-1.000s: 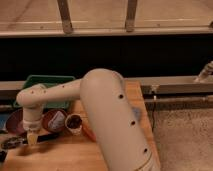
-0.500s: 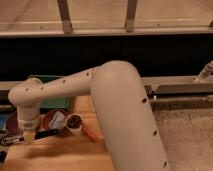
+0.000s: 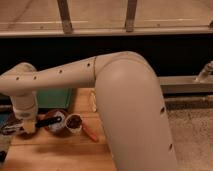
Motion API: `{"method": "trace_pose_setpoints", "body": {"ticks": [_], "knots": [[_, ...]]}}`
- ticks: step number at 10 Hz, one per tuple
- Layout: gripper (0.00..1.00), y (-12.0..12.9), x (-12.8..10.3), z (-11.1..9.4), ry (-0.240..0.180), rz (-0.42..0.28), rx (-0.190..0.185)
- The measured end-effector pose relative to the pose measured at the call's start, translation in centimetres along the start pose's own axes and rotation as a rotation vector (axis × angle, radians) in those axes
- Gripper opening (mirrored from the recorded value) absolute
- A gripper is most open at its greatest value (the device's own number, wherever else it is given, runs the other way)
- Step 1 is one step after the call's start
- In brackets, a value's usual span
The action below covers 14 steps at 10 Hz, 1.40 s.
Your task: Wipe tray with brush
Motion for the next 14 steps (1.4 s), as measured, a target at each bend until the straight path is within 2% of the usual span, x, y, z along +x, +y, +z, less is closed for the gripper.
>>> {"method": "trace_pose_setpoints", "body": {"ticks": [4,6,8,11,12,14], "knots": [[0.00,-7.0,6.7,-3.7,0.033,0.051,-0.014],[0.00,-10.7,9.6,-5.3,0.032,0.065,-0.030],[0.00,-12.2,11.4,-6.2,0.030,0.072,-0.038],[0.00,-12.4,11.4,-6.2,0.030,0.073,-0.038],[0.00,-12.4,11.6,-6.0,0.024,0.094,-0.021],[0.00,-12.8,12.4,-5.5,0.025,0.225,0.063]]}}
